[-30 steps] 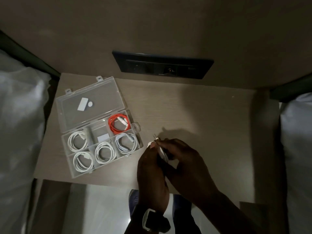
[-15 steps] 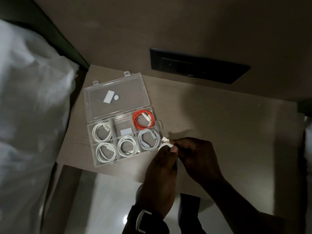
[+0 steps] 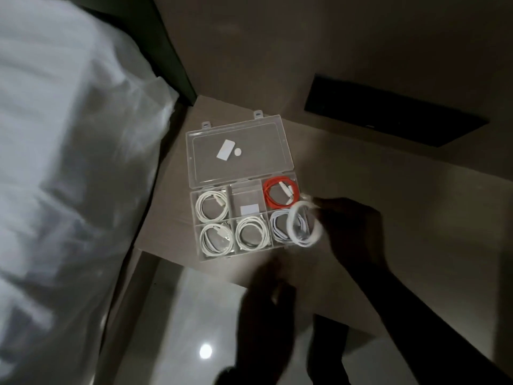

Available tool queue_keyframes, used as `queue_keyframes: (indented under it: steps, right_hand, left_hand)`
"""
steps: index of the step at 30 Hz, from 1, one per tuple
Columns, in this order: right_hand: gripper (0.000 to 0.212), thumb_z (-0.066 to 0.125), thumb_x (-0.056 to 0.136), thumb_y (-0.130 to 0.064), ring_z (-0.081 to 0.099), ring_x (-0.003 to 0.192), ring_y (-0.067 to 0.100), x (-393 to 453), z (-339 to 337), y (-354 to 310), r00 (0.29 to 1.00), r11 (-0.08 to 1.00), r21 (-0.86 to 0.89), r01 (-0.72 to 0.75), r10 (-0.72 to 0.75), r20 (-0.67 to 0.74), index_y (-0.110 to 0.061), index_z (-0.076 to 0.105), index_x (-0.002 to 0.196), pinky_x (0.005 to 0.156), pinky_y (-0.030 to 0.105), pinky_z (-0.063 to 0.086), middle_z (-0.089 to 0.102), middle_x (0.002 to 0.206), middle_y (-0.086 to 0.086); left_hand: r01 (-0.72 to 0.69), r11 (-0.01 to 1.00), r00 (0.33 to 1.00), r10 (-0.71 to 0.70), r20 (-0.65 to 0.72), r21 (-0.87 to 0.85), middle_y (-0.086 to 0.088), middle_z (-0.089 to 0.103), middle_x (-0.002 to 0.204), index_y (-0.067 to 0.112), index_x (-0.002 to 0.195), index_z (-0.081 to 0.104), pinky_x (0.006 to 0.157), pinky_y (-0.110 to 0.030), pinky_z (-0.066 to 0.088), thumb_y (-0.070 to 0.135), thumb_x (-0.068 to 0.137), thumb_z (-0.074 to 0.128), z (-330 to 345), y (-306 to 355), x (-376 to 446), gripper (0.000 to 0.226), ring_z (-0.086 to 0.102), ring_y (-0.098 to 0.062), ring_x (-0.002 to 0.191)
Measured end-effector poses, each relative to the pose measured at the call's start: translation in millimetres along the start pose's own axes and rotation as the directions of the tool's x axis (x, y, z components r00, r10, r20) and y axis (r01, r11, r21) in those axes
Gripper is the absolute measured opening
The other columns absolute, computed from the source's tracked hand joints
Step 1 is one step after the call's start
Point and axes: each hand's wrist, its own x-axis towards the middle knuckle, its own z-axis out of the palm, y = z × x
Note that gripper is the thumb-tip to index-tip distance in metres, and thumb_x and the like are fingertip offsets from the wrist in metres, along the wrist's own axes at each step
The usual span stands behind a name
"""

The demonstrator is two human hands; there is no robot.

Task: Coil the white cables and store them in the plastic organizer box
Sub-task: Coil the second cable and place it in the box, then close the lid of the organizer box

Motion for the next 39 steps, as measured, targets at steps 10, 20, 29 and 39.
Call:
queue_keyframes:
  steps: [10, 20, 29, 39]
  right_hand:
    - [0.02, 0.072, 0.083, -0.007, 0.074, 0.092, 0.023, 41.6, 102.7, -38.2, 0.967, 0.958, -0.139, 0.25, -0.24, 0.088, -0.016, 0.079, 0.099, 0.084, 0.032, 0.056, 0.079, 0.099, 0.003]
    - [0.016, 0.065, 0.09, -0.014, 0.064, 0.084, 0.031, 27.0, 106.8, -22.8, 0.789, 0.79, -0.19, 0.582, -0.493, 0.366, -0.013, 0.075, 0.102, 0.075, 0.039, 0.054, 0.078, 0.104, 0.001]
    - [0.022, 0.061, 0.082, 0.004, 0.052, 0.084, 0.026, 38.5, 112.0, -31.2, 0.758, 0.811, -0.202, 0.548, -0.38, 0.53, -0.013, 0.068, 0.095, 0.065, 0.043, 0.05, 0.061, 0.073, 0.003]
    - [0.024, 0.046, 0.096, -0.036, 0.05, 0.099, 0.028, 30.3, 112.7, -28.4, 0.724, 0.603, -0.439, 0.666, -0.384, 0.573, -0.022, 0.066, 0.1, 0.072, 0.041, 0.034, 0.054, 0.098, 0.0]
  left_hand:
    - [-0.308, 0.875, 0.872, 0.417, -0.258, 0.374, -0.018, 0.045, 0.152, 0.005, 0.146, 0.044, 0.116, -0.047, 0.034, 0.017, 0.096, 0.059, -36.7, -45.4, 129.4, 0.053, 0.038, -0.033, 0.143]
    - [-0.319, 0.757, 0.886, 0.452, -0.105, 0.571, -0.008, 0.05, 0.151, 0.014, 0.139, 0.056, 0.106, -0.05, 0.04, 0.025, 0.098, 0.05, -35.9, -79.1, 135.6, 0.042, 0.031, -0.039, 0.146]
    - [-0.321, 0.77, 0.887, 0.448, -0.11, 0.551, -0.005, 0.05, 0.151, 0.023, 0.143, 0.052, 0.095, -0.048, 0.043, 0.022, 0.095, 0.046, -39.8, -75.1, 134.3, 0.048, 0.033, -0.034, 0.145]
    - [-0.203, 0.747, 0.932, 0.346, -0.11, 0.633, -0.005, 0.047, 0.152, 0.026, 0.139, 0.056, 0.097, -0.051, 0.045, 0.026, 0.096, 0.049, -39.5, -53.8, 135.2, 0.044, 0.028, -0.034, 0.147]
